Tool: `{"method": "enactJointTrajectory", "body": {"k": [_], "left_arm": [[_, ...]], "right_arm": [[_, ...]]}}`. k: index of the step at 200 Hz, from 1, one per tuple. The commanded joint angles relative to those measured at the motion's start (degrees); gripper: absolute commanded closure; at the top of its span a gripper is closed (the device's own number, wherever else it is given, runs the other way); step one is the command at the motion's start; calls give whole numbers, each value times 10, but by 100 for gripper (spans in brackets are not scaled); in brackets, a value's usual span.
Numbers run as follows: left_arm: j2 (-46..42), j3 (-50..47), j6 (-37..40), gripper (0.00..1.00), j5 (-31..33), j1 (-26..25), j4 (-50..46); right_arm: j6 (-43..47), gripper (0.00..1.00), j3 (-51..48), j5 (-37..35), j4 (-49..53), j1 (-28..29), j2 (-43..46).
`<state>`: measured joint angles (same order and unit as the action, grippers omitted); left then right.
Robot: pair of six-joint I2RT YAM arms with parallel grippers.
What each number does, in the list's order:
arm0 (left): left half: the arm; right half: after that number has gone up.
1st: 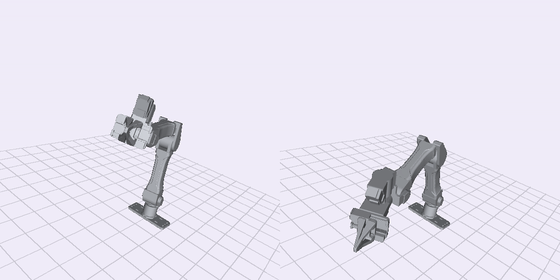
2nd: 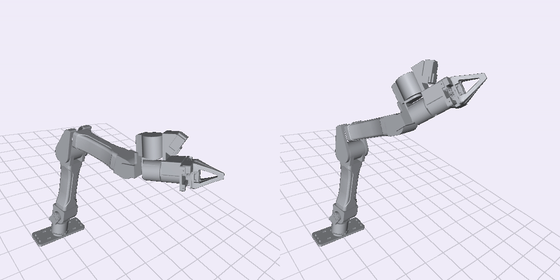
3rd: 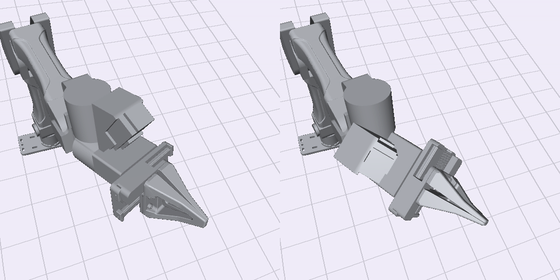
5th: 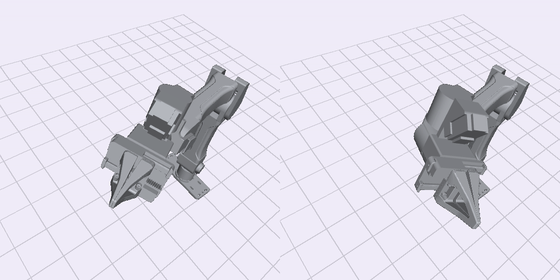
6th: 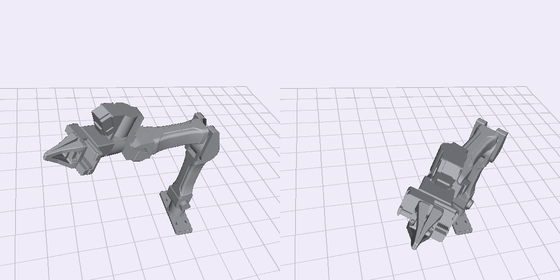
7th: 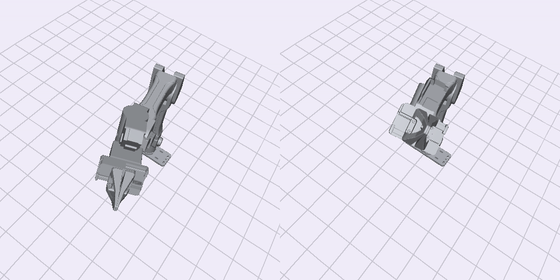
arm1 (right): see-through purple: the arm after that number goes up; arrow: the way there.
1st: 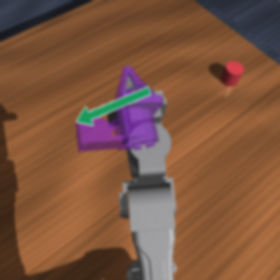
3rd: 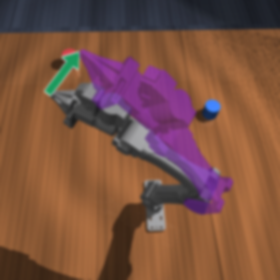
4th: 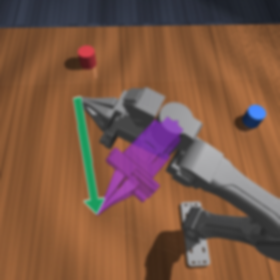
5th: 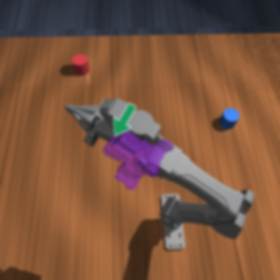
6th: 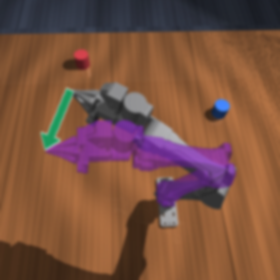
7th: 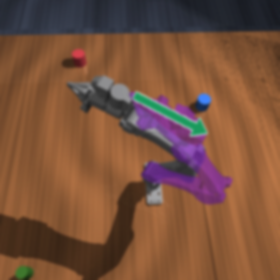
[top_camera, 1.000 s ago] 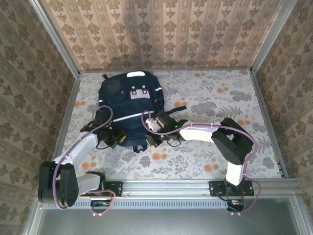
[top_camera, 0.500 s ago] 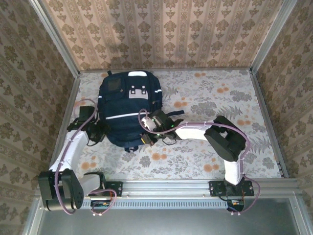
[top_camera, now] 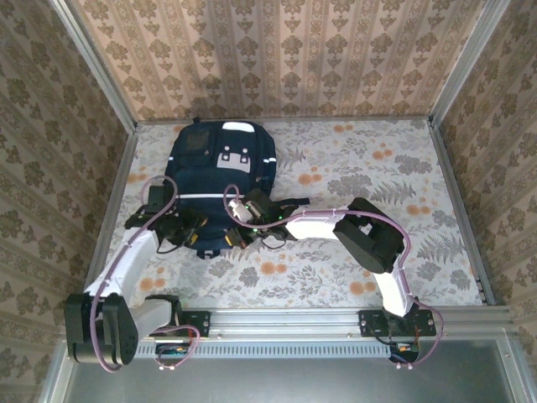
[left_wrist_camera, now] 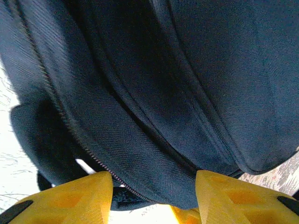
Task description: Pack the student bag
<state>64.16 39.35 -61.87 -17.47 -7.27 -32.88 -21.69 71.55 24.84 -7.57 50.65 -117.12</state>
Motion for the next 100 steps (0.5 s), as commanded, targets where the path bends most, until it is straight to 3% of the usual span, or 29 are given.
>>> {"method": "enactJointTrajectory", "body": {"k": [1,48,85,100], "left_arm": [[30,-3,-44,50,-14,-17,39],[68,-6,-59,53,-6,-37,74],[73,-5,-49,92,5,-36,65],[68,6,-33,100,19,-32,41]], "right_arm": [[-5,100,9,-13,3,6,-14],[0,100,3,-14,3,11,-14],[20,100,1,-33,34,11,-1],[32,100,-4,-49,56,11,7]]}}
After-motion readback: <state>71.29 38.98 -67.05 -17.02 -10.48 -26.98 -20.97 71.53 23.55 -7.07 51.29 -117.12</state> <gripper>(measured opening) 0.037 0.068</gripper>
